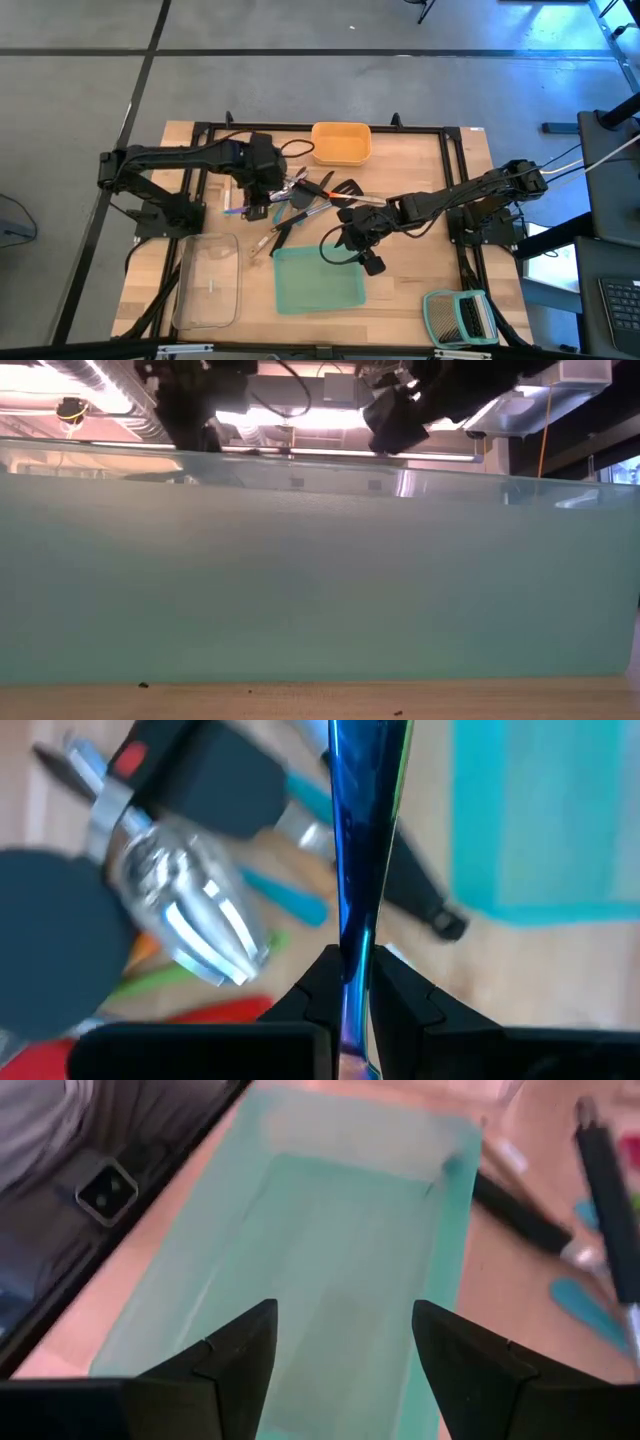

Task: Pick & Place Kitchen Items
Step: Put the violet table knife into the green bin

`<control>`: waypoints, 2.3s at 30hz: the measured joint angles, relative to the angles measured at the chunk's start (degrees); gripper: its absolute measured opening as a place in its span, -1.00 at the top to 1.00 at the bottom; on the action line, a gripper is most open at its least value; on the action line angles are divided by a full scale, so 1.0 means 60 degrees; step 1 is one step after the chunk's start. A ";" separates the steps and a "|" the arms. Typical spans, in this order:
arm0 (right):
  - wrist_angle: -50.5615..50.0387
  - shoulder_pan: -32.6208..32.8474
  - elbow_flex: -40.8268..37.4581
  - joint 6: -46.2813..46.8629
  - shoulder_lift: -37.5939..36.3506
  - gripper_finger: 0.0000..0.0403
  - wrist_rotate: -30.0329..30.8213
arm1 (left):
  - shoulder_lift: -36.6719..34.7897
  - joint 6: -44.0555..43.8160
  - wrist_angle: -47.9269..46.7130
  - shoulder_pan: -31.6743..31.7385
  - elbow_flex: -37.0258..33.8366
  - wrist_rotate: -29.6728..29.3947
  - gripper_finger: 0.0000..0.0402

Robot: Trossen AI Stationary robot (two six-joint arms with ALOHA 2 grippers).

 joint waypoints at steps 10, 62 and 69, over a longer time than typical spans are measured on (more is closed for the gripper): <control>-0.1427 -0.0014 0.0000 0.1191 -0.0233 -0.16 0.2376 | 0.0002 -0.0458 0.1777 -0.0740 0.0042 0.1182 0.87; 0.3805 0.1804 -0.5034 0.2735 -0.4341 -0.16 0.5232 | 0.2672 -0.3630 0.7417 -0.3775 0.0038 -0.1108 0.87; 0.3845 0.1804 -0.5104 0.2642 -0.4408 -0.16 0.5106 | 0.3503 -0.4750 0.7793 -0.4120 0.0042 -0.1087 0.87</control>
